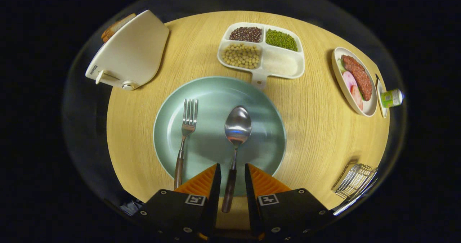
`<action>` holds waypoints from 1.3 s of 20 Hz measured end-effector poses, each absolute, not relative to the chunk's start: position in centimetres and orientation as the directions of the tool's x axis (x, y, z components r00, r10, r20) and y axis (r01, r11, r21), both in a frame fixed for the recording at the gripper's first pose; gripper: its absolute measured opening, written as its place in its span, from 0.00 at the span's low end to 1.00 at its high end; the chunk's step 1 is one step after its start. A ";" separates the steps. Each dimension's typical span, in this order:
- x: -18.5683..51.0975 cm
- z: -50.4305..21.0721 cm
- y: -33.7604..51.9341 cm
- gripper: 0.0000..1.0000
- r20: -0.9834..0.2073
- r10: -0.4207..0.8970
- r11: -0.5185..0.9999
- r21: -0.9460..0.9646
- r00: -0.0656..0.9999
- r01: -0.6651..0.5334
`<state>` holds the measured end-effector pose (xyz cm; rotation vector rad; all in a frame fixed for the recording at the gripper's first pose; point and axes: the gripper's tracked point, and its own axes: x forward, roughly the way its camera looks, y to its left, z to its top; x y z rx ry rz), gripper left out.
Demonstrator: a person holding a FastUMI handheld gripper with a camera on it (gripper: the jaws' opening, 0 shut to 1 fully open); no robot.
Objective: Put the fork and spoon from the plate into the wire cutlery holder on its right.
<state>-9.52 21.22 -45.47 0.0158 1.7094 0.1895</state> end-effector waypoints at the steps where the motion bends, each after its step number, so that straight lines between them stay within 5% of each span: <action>1: -9.6 -45.8 21.2 0.36 -0.981 0.113 0.988 0.128 -0.157 -0.090; 4: -10.5 -46.5 21.4 0.18 -0.977 0.119 0.992 0.125 -0.179 -0.024; 10: -10.5 -47.1 21.4 0.08 -0.979 0.145 0.989 0.146 -0.140 0.002; 26: -8.5 -42.1 17.5 0.04 -0.976 0.189 0.982 0.184 0.111 -0.053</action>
